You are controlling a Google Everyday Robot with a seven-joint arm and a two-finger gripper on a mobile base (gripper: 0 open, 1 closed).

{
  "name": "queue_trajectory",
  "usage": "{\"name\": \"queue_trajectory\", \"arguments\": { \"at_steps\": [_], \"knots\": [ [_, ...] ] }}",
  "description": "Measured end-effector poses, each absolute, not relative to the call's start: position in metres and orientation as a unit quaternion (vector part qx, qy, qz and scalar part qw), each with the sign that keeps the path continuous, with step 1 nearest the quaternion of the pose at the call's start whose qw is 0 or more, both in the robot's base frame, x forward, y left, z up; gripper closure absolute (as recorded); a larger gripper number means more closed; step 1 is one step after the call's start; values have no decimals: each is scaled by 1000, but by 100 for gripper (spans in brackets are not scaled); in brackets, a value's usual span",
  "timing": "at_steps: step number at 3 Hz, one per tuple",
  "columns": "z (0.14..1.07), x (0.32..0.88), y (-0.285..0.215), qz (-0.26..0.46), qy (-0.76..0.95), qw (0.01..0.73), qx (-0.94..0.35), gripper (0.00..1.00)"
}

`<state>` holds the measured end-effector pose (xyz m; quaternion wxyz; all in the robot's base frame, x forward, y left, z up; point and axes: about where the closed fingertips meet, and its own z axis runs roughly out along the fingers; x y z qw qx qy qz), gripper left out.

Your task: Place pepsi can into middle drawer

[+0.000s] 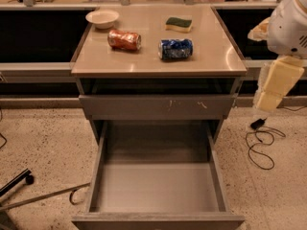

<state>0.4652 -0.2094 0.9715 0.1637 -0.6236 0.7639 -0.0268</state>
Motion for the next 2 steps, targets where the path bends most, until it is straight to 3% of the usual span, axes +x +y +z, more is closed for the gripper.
{"name": "queue_trajectory", "arguments": {
  "at_steps": [2],
  "knots": [
    [979,591,-179,-46,703,219,-675,0]
  ]
}}
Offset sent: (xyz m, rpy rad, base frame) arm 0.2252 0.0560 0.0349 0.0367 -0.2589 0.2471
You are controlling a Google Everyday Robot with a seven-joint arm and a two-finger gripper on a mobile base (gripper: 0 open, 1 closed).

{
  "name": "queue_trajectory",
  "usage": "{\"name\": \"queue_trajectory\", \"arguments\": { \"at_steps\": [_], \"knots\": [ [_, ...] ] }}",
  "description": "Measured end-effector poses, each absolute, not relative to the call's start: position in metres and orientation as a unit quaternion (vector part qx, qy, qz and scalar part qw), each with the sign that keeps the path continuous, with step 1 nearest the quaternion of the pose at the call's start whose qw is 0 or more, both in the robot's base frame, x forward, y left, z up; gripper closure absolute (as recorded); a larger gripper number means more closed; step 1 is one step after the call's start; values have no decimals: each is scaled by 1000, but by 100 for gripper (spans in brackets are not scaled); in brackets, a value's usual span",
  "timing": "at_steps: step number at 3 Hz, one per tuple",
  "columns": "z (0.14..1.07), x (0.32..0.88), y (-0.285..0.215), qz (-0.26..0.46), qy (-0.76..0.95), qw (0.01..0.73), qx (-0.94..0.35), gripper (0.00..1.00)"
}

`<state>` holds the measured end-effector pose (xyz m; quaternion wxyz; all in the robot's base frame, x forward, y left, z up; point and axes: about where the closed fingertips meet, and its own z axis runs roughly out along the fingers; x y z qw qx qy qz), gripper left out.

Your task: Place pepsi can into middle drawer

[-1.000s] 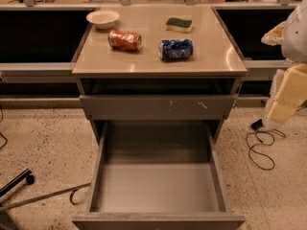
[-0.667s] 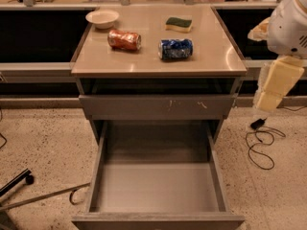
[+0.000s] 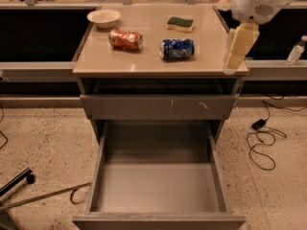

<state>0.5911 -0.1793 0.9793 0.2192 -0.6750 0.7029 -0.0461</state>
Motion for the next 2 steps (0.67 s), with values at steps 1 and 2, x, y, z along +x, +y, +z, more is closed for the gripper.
{"name": "queue_trajectory", "arguments": {
  "at_steps": [1,2],
  "knots": [
    [982,661,-159,-63,676,253,-689,0],
    [966,706,-152,-54,650,276,-706,0]
  ]
}}
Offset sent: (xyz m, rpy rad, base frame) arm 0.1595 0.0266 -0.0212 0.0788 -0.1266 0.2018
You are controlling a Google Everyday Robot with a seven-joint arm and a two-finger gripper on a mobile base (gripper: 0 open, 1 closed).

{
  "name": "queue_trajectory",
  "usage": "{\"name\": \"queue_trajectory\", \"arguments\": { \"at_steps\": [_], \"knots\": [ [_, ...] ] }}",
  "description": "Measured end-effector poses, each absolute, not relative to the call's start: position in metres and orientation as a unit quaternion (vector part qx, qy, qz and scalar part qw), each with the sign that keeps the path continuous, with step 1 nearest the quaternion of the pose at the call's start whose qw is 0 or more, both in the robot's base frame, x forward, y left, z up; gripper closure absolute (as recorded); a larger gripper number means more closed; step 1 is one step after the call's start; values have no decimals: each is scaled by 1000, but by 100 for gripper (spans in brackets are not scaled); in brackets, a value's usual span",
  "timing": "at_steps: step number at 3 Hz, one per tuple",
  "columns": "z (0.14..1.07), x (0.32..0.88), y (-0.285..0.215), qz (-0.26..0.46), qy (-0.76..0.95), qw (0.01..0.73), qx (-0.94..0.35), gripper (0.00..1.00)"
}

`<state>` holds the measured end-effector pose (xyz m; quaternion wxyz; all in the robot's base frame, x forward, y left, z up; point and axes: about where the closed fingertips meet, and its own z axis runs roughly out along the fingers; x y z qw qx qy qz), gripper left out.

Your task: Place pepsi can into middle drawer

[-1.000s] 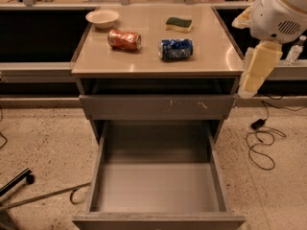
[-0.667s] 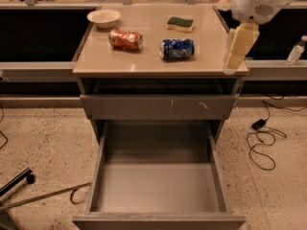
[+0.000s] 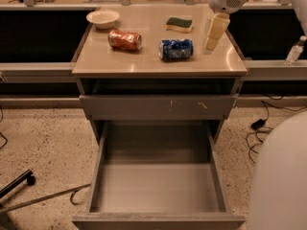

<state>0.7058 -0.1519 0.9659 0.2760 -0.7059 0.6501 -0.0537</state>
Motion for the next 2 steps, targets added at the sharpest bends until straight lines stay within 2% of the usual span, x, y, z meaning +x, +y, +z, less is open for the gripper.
{"name": "queue_trajectory", "arguments": {
  "at_steps": [2],
  "knots": [
    [957,699,-167,-40,689,279,-668,0]
  ]
}}
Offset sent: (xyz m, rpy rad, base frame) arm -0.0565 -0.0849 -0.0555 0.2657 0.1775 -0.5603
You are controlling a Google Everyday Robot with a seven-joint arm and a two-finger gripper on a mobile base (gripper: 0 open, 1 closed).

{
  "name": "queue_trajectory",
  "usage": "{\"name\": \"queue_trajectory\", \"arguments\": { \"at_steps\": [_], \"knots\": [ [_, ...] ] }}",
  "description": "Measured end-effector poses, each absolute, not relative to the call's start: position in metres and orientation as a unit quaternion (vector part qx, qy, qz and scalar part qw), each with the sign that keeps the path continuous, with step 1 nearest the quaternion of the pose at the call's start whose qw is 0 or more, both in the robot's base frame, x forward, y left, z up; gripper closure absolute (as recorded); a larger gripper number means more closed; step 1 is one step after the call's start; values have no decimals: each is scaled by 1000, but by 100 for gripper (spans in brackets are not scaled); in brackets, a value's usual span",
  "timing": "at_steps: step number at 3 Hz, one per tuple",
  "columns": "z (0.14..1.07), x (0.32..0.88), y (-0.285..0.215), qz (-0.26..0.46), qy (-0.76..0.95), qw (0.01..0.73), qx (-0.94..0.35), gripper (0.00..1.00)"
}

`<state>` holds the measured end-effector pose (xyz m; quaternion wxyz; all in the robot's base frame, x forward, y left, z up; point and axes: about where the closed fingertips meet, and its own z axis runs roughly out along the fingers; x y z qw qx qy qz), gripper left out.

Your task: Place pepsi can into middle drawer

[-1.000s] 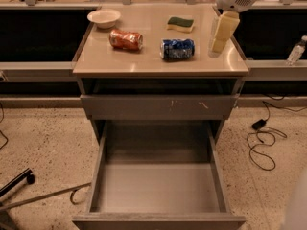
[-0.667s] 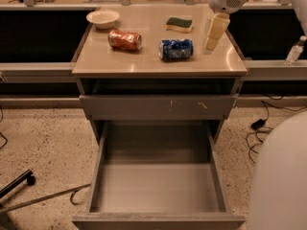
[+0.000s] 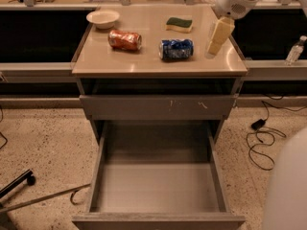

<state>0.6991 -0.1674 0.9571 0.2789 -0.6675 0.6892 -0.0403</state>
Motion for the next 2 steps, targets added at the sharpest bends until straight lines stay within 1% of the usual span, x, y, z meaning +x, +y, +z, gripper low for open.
{"name": "queue_trajectory", "arguments": {
  "at_steps": [1,2],
  "knots": [
    [945,698,-171,-25,722,273,-635,0],
    [945,698,-170,-25,722,273,-635,0]
  ]
}}
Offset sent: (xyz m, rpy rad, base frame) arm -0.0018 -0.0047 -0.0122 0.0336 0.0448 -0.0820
